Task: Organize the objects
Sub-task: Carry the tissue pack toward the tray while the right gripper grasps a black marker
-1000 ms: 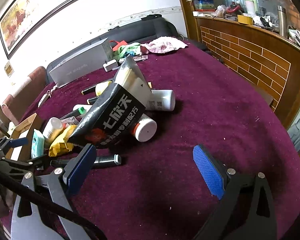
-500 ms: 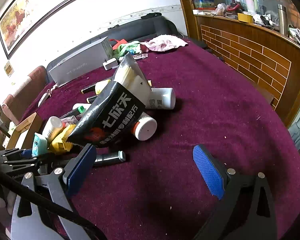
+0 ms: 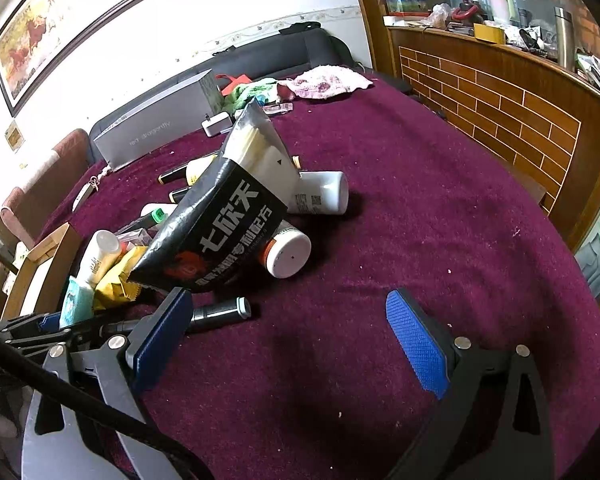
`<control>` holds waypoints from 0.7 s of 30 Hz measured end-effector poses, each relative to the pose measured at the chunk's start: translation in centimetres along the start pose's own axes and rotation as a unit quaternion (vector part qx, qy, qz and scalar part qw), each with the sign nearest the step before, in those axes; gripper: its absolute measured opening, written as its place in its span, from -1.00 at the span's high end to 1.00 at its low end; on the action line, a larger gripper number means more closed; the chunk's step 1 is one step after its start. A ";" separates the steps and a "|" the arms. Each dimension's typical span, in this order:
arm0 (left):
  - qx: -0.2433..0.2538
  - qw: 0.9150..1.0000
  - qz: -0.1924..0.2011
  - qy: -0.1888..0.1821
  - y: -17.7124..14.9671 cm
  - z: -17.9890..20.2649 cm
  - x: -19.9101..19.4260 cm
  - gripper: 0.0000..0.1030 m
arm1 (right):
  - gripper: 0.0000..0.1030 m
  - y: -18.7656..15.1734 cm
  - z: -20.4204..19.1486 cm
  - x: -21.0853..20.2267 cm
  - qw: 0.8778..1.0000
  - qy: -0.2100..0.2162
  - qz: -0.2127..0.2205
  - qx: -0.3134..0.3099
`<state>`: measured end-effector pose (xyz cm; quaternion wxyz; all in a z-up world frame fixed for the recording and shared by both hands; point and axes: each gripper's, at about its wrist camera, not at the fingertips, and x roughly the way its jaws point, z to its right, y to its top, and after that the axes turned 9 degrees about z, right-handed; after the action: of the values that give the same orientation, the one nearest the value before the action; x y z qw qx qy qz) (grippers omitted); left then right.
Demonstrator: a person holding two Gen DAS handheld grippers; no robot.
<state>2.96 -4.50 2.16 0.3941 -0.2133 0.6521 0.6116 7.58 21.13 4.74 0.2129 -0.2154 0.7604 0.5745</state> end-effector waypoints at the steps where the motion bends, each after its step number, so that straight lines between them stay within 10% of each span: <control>1: -0.002 1.000 0.006 0.005 -0.2 0.0 -0.5 0.17 | -0.91 0.0 0.0 0.0 1.000 -0.001 -0.001 0.000; 8: -0.048 0.996 0.074 -0.030 -2.2 -1.5 -6.9 0.17 | -0.91 -0.4 -2.3 -0.8 0.999 0.000 -0.007 -0.053; 21: -0.081 0.988 0.123 -0.043 -5.6 -4.6 -11.4 0.16 | -0.85 0.2 -12.4 -0.8 0.984 0.128 -0.079 -0.100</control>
<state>12.86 -12.14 7.24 0.3244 -0.1364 0.6041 0.7151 7.13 9.32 8.43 0.1362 -0.3668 0.7008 0.5965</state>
